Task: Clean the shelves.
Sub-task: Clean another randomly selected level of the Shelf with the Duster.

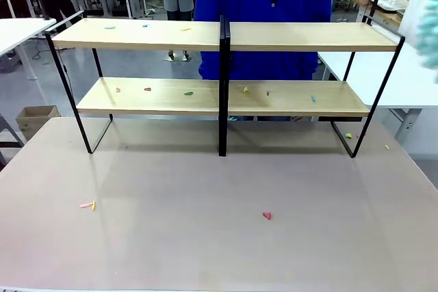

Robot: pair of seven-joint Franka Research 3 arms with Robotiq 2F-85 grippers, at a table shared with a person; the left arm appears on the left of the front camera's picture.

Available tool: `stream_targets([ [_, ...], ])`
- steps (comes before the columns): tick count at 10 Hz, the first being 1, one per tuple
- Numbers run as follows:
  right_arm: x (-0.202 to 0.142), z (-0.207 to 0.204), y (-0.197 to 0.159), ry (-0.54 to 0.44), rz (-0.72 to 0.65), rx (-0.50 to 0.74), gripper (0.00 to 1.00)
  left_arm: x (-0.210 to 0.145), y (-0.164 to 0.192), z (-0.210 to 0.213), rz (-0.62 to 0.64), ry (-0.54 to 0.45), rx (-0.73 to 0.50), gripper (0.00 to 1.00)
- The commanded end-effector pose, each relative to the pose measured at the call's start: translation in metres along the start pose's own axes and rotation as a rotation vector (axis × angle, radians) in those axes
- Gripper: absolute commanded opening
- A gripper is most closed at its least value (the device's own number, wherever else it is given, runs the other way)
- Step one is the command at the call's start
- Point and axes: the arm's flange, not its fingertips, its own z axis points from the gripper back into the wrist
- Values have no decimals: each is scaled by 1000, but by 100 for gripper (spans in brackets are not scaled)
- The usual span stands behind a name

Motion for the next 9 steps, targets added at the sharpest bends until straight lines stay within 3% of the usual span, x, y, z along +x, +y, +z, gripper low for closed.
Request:
stream_targets([
  [1,65,-32,-17,36,-189,-100,12,0,0,-1,-2,3,5,100],
  [2,95,-57,-31,64,-285,-145,12,0,0,-1,-2,3,5,100],
  [5,145,-155,-57,325,-491,-270,12,0,0,-1,-2,3,5,100],
  [6,149,-181,-60,302,-518,-316,12,0,0,-1,-2,3,5,100],
  [7,138,-173,-53,215,-487,-328,12,0,0,-1,-2,3,5,100],
  [8,154,-167,-73,322,-473,-287,12,0,0,-1,-2,3,5,100],
  [9,154,-183,-68,320,-497,-310,12,0,0,-1,-2,3,5,100],
])
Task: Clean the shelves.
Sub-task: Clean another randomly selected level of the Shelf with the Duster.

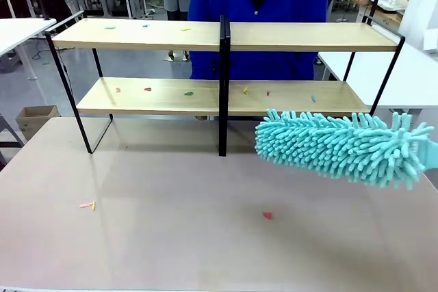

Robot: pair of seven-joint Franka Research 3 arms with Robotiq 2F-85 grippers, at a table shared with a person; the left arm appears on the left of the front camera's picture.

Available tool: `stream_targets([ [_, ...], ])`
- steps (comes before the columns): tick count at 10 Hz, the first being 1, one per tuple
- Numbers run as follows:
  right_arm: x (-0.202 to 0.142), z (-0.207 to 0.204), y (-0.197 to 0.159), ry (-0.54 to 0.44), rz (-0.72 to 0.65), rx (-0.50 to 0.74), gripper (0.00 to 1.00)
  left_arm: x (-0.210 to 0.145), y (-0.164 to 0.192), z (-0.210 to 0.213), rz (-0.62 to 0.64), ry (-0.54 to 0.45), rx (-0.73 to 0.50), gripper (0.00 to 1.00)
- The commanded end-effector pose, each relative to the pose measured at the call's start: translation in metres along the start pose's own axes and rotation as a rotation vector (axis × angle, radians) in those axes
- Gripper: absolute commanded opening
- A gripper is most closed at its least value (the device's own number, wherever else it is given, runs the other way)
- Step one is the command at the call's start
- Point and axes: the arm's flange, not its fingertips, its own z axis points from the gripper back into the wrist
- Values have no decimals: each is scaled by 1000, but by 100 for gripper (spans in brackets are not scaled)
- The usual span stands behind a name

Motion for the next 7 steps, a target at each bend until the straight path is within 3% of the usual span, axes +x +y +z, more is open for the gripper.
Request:
stream_targets([
  [1,13,-1,3,-32,-159,-42,12,0,0,0,-3,3,5,100],
  [3,60,-13,19,-76,-335,-105,12,0,0,0,-3,3,5,100],
  [7,119,-27,17,-57,-367,-81,12,0,0,0,-3,3,5,100],
])
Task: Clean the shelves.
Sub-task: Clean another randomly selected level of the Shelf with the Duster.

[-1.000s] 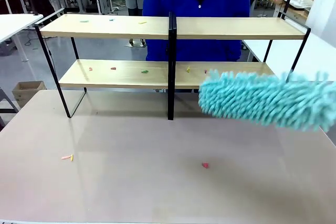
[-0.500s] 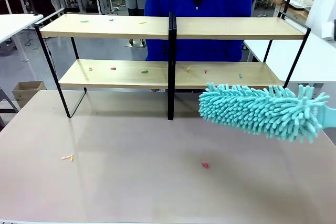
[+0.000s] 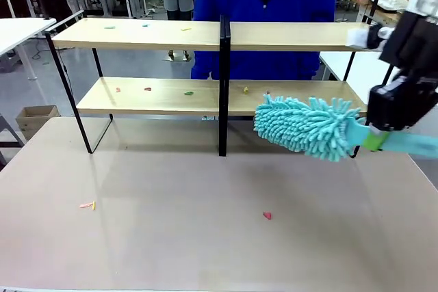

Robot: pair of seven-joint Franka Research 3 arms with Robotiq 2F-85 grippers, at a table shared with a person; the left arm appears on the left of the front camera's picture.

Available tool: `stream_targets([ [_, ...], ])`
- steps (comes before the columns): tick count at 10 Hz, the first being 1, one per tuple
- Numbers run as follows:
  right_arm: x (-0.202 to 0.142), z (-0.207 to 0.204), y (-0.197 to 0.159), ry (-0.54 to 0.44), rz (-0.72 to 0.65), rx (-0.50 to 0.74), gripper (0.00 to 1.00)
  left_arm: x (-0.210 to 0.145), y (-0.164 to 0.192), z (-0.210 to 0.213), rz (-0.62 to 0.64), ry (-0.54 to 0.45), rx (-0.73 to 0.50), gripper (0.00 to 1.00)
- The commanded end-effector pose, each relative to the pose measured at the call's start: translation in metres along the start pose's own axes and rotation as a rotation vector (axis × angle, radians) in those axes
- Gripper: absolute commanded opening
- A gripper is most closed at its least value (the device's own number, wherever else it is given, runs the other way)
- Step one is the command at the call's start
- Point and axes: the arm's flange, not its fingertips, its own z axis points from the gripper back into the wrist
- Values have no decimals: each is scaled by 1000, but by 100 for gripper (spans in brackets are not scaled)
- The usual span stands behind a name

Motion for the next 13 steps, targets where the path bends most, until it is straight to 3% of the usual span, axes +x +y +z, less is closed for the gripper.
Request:
stream_targets([
  [1,31,2,7,-74,2,37,12,0,0,0,-3,3,5,100],
  [4,39,4,25,-163,25,57,12,0,0,0,-3,3,5,100],
  [8,77,-12,27,-255,-130,76,12,0,0,0,-3,3,5,100],
  [13,137,-20,12,-268,-160,77,12,0,0,0,-3,3,5,100],
])
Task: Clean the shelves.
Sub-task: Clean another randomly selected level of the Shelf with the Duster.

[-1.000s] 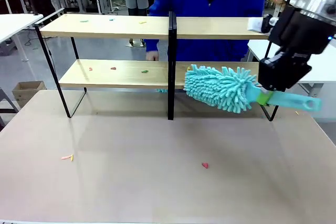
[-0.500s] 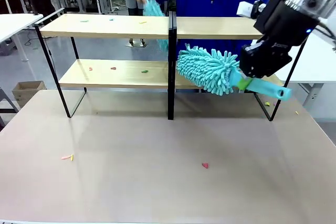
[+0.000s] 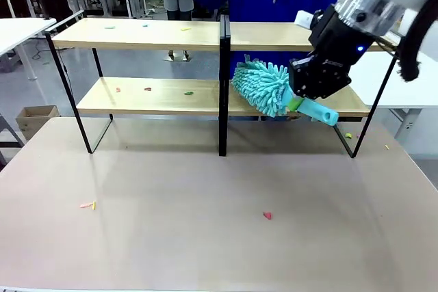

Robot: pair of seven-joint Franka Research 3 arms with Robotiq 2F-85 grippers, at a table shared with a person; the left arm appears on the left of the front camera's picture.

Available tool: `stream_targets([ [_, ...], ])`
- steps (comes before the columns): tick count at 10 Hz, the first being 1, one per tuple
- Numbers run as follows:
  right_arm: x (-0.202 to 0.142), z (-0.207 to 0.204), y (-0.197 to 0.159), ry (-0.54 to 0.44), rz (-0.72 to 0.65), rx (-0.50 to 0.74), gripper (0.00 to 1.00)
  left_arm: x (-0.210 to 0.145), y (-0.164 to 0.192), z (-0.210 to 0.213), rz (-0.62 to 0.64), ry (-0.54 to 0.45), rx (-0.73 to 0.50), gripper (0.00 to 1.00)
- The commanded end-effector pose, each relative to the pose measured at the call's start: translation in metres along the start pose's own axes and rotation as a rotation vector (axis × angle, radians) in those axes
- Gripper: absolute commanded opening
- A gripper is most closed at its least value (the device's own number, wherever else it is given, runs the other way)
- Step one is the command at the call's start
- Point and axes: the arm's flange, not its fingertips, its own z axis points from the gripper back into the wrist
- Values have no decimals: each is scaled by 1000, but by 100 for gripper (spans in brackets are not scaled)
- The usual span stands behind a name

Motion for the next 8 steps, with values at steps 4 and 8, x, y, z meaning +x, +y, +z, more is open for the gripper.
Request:
stream_targets([
  [4,49,-14,4,-4,-34,-28,12,0,0,0,-3,4,5,100],
  [8,40,-26,-3,37,-152,-110,12,0,0,0,-3,4,5,100],
])
